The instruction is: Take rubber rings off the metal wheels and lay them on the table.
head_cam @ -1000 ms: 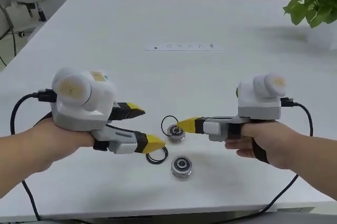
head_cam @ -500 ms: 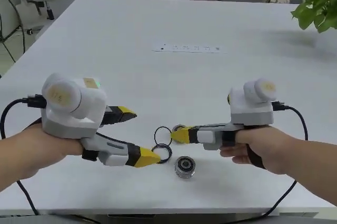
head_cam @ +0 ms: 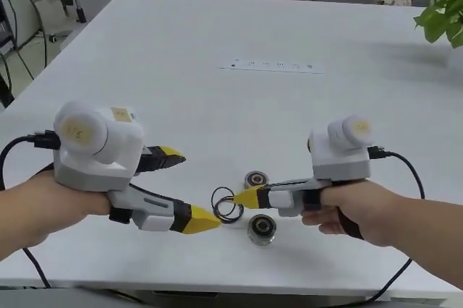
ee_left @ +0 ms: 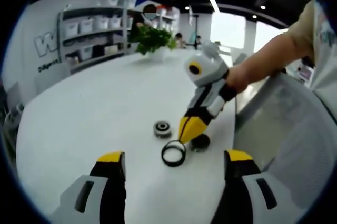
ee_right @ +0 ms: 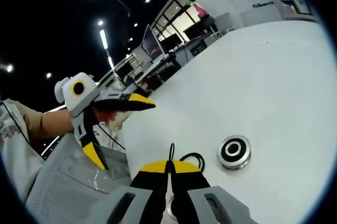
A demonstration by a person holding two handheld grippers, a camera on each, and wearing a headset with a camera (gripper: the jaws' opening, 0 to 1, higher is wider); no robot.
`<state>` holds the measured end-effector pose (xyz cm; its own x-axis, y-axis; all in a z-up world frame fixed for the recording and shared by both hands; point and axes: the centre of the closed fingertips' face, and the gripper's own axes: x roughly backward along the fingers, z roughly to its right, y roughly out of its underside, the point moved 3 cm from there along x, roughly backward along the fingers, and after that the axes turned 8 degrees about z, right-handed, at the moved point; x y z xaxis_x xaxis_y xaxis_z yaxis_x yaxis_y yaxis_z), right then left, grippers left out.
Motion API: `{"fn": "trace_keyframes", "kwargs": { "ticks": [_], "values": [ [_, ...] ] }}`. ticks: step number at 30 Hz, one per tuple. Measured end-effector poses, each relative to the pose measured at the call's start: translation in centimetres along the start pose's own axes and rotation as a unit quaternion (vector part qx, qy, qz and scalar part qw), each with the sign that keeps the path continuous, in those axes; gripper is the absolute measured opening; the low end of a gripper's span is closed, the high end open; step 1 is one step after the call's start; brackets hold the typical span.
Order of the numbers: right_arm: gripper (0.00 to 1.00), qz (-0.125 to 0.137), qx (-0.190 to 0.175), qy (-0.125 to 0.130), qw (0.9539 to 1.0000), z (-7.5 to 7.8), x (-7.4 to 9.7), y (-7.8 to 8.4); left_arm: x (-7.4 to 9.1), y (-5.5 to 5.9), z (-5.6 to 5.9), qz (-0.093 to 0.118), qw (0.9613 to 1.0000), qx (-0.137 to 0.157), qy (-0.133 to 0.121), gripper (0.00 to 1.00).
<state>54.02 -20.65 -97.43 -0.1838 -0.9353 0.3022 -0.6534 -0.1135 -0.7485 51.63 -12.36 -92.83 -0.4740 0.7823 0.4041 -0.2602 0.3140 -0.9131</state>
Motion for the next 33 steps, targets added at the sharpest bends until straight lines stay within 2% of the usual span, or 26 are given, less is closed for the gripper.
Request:
{"fn": "trace_keyframes", "kwargs": {
  "ticks": [14, 23, 33],
  "values": [
    [0.0, -0.014, 0.002, 0.018, 0.9997, 0.7, 0.0, 0.9, 0.3, 0.4, -0.2, -0.004, 1.0, 0.003, -0.004, 0.78],
    [0.0, -0.008, 0.0, 0.037, 0.9993, 1.4, 0.3, 0.8, 0.4, 0.6, -0.1, -0.006, 1.0, 0.005, -0.005, 0.77],
    [0.1, -0.007, 0.008, 0.049, 0.9987, 1.5, 0.4, 1.0, 0.6, 1.0, -0.2, -0.012, 0.9998, 0.008, -0.009, 0.77]
  ]
}}
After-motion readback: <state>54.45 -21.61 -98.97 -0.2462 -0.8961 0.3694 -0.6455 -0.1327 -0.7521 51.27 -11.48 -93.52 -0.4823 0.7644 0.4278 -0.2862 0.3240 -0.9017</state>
